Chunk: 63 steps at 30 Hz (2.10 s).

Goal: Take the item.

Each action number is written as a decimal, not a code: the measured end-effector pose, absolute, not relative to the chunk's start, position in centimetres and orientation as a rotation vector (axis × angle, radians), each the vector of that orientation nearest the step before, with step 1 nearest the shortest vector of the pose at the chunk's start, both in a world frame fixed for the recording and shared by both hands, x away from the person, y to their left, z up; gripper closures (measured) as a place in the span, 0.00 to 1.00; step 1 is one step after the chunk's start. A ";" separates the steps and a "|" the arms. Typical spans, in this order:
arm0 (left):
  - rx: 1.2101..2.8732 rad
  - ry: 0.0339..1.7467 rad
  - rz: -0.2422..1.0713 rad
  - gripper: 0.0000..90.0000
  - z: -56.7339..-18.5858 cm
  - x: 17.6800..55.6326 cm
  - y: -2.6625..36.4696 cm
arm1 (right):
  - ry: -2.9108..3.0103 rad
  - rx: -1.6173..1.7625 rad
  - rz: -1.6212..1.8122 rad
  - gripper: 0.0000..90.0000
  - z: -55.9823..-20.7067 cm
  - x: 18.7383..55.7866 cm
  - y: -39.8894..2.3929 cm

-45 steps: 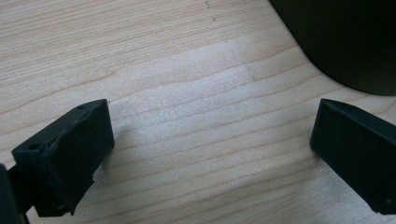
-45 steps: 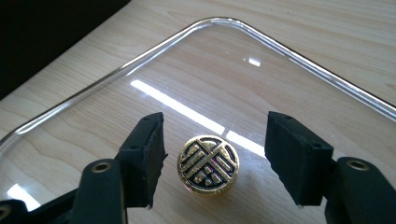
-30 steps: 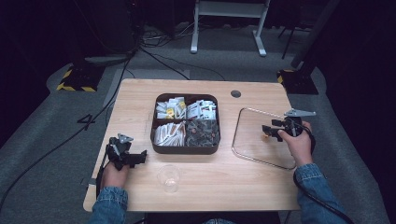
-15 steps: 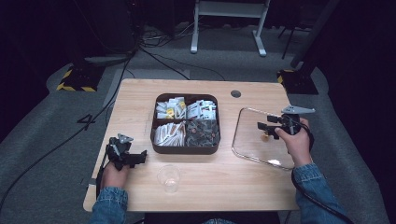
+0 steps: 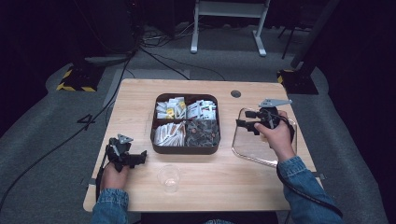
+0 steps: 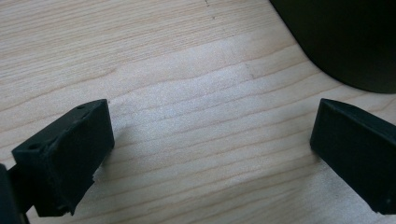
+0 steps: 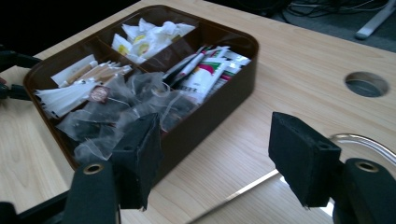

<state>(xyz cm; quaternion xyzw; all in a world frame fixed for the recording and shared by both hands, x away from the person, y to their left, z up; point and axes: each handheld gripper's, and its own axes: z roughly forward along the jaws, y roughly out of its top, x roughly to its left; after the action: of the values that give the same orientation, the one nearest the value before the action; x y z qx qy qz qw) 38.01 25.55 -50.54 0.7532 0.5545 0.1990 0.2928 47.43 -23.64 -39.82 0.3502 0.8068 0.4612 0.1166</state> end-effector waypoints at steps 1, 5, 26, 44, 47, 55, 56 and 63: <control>2.003 1.480 0.526 0.00 -50.5 38.0 25.5 | 2.373 1.028 1.348 0.39 -39.8 47.5 -23.2; 2.007 1.477 0.530 0.00 -50.5 38.0 25.6 | 2.455 0.988 1.312 0.39 -39.8 47.9 -20.3; 2.007 1.476 0.530 0.00 -50.5 38.0 25.6 | 2.611 0.901 1.264 0.42 -41.3 48.5 -12.1; 2.008 1.476 0.530 0.00 -50.5 38.0 25.6 | 2.712 0.892 1.173 0.51 -44.8 49.2 -8.2; 2.008 1.476 0.530 0.00 -50.5 38.0 25.6 | 2.742 0.870 1.153 0.65 -45.4 49.3 -8.1; 2.007 1.476 0.530 0.00 -50.5 38.0 25.6 | 2.717 0.811 1.138 0.75 -45.2 49.0 -8.1; 2.008 1.477 0.529 0.00 -50.5 38.0 25.6 | 2.714 0.809 1.141 0.75 -45.2 49.0 -8.1; 2.007 1.476 0.530 0.00 -50.5 38.0 25.6 | 2.687 0.801 1.197 0.76 -44.7 48.8 -8.5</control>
<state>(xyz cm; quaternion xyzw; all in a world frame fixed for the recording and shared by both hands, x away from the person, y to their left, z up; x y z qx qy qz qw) 38.03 25.56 -50.53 0.7535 0.5541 0.1988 0.2927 48.76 -8.47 -44.69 0.2624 0.8804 0.3923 0.0463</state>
